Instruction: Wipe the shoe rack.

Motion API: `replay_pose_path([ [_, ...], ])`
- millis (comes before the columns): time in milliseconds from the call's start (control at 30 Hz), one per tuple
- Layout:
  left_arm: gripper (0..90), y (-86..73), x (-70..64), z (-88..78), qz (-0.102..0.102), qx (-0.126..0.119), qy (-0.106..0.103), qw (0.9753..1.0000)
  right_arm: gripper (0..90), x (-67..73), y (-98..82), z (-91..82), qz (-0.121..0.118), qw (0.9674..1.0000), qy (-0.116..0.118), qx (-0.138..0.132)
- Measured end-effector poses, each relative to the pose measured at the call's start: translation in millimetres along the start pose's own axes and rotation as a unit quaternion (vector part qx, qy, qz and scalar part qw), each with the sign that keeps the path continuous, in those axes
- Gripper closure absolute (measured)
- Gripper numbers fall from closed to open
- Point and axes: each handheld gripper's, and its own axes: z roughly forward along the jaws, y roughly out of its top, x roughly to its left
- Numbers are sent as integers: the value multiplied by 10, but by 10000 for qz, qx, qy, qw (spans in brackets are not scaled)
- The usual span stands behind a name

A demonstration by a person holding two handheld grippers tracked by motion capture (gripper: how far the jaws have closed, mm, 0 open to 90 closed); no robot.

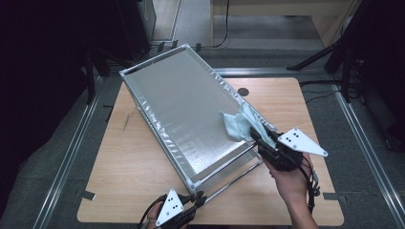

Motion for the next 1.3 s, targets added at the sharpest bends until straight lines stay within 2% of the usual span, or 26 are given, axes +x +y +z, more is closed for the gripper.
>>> replay_pose_path([
  [100, 782, -6, 1, 3, 7, 2, -22, 10000, 694, -56, 19, -9, -40, 9998, -174, -5],
  [167, 779, -8, -4, 21, 7, 50, -49, 10000, 726, -71, 14, -10, -101, 9993, -340, -73],
  [233, 778, -11, -23, 44, 93, 125, -42, 9999, 778, -34, 13, -10, -437, 9959, -776, -152],
  [267, 779, -12, -34, 56, 110, 135, -23, 9998, 791, -18, 13, -5, -563, 9943, -889, -164],
  [300, 779, -13, -39, 64, 97, 130, -7, 9999, 797, -14, 24, 8, -586, 9943, -884, -111],
  [400, 782, -10, -31, 81, 51, 110, -26, 9999, 800, -15, 56, 39, -447, 9956, -821, 29],
  [500, 786, -4, -31, 97, 67, 114, -30, 9999, 794, 8, 77, 40, -237, 9976, -634, 170],
  [533, 789, -1, -34, 102, 69, 117, -22, 9999, 790, 42, 82, 36, -171, 9984, -494, 224],
  [667, 792, 12, -40, 130, 71, 125, -7, 9999, 762, 258, 86, 43, -283, 9990, -78, 339],
  [767, 792, 21, -33, 142, 22, 131, -43, 9999, 750, 471, 71, 45, -441, 9982, 163, 370],
  [900, 788, 21, -15, 161, -71, 91, -107, 9999, 771, 714, 53, 23, -527, 9961, 560, 435],
  [1000, 786, 17, -3, 159, -79, 81, -152, 9998, 763, 954, 42, 23, -665, 9934, 791, 498],
  [1100, 786, 29, 20, 168, -49, 104, -179, 9998, 754, 1099, 41, 25, -818, 9899, 1035, 517],
  [1200, 785, 46, 52, 207, -89, 95, -238, 9996, 753, 1113, 40, 33, -979, 9893, 957, 514],
  [1300, 784, 70, 86, 255, -106, 83, -322, 9994, 749, 962, 76, 48, -895, 9916, 777, 521],
])
